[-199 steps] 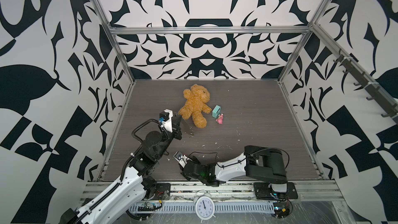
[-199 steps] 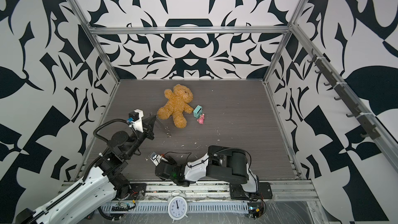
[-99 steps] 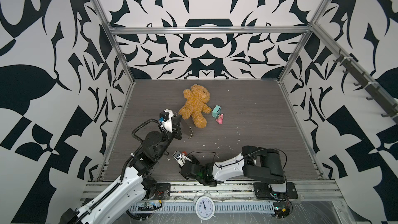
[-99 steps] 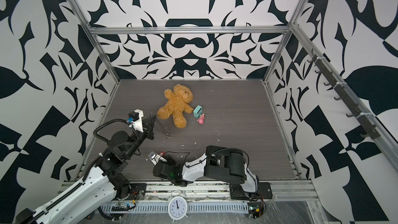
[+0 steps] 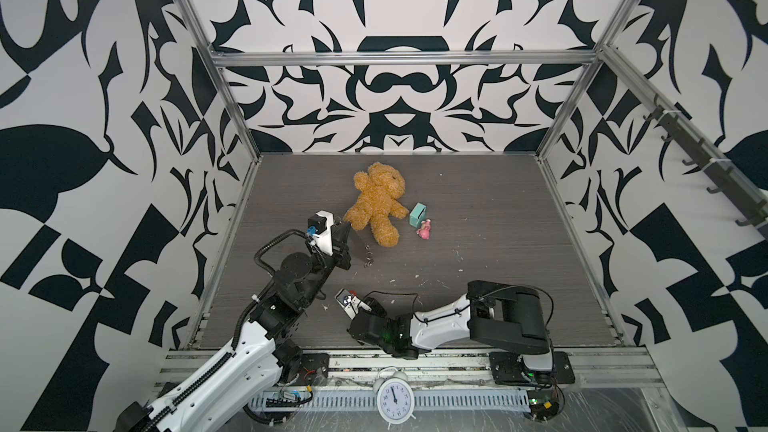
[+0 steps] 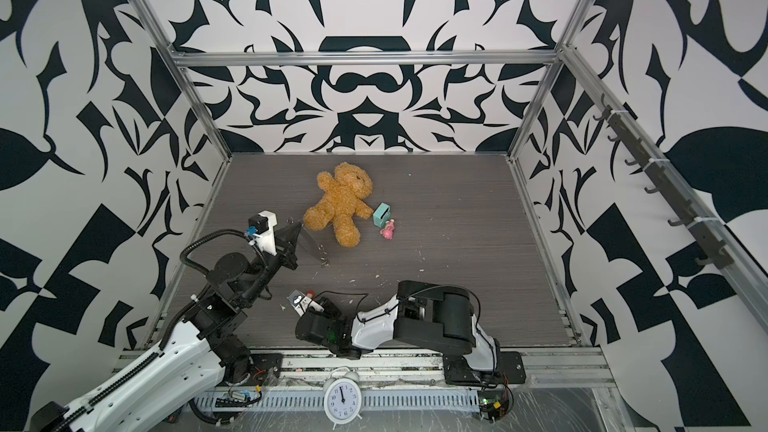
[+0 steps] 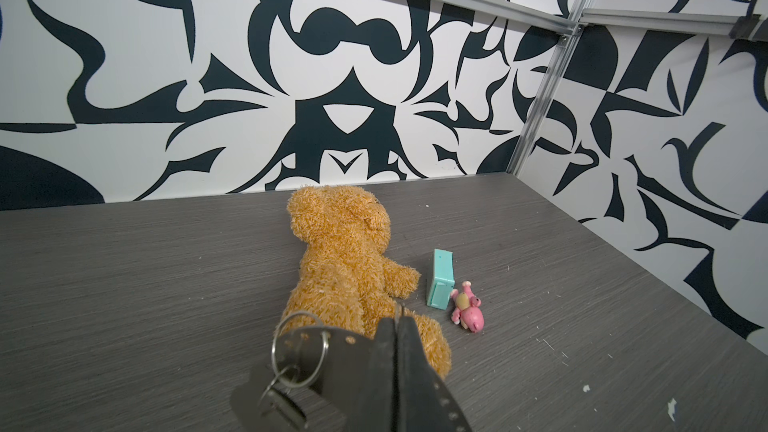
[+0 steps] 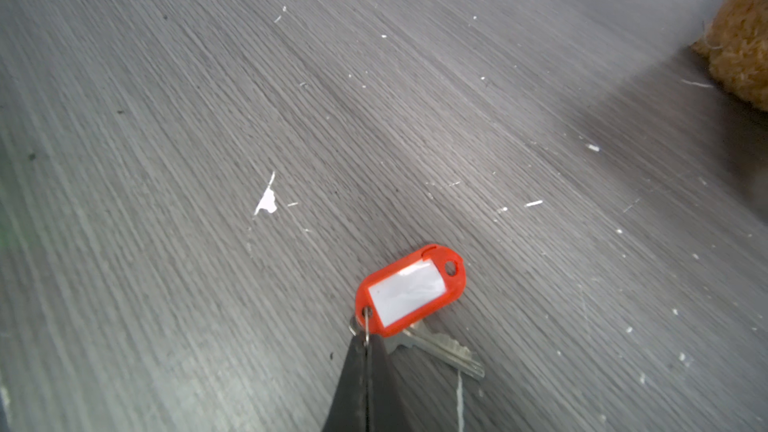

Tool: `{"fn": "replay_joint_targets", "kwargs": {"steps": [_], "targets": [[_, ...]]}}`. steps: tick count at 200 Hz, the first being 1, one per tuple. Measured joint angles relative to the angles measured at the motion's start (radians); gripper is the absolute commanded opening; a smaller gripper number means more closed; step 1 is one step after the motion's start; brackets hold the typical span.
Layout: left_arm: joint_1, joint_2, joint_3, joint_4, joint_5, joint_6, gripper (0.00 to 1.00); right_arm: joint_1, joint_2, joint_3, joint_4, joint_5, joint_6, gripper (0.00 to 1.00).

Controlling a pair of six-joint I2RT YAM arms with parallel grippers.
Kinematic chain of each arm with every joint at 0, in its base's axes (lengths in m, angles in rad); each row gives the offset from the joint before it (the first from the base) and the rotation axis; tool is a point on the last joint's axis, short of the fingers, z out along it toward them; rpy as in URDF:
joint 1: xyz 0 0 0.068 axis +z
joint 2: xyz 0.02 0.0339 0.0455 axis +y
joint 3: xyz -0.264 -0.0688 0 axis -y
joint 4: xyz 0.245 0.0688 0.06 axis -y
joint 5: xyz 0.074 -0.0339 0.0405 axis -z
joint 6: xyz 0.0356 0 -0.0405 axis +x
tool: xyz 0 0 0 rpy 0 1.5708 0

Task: Put the keys on the keyring
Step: 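Lower the right gripper and grasp the red key tag's ring, then lift the red key tag with the right gripper toward the left gripper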

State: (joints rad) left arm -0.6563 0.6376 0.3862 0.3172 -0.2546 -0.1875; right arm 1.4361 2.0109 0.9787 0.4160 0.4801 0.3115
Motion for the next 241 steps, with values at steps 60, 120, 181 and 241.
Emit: {"fn": "replay_joint_targets", "kwargs": {"steps": [60, 120, 181, 241], "targets": [[0.000, 0.000, 0.000, 0.000, 0.001, 0.000, 0.00, 0.000, -0.045, -0.067, 0.027, -0.003, 0.002, 0.00], [0.000, 0.004, -0.002, 0.016, 0.021, 0.006, 0.00, 0.000, -0.274, -0.292, 0.121, 0.000, 0.026, 0.00], [0.000, 0.035, -0.013, 0.063, 0.106, 0.040, 0.00, 0.000, -0.641, -0.508, 0.146, 0.048, 0.037, 0.00], [0.000, 0.068, -0.038, 0.136, 0.239, 0.069, 0.00, 0.000, -1.055, -0.527, -0.040, 0.074, 0.013, 0.00]]}}
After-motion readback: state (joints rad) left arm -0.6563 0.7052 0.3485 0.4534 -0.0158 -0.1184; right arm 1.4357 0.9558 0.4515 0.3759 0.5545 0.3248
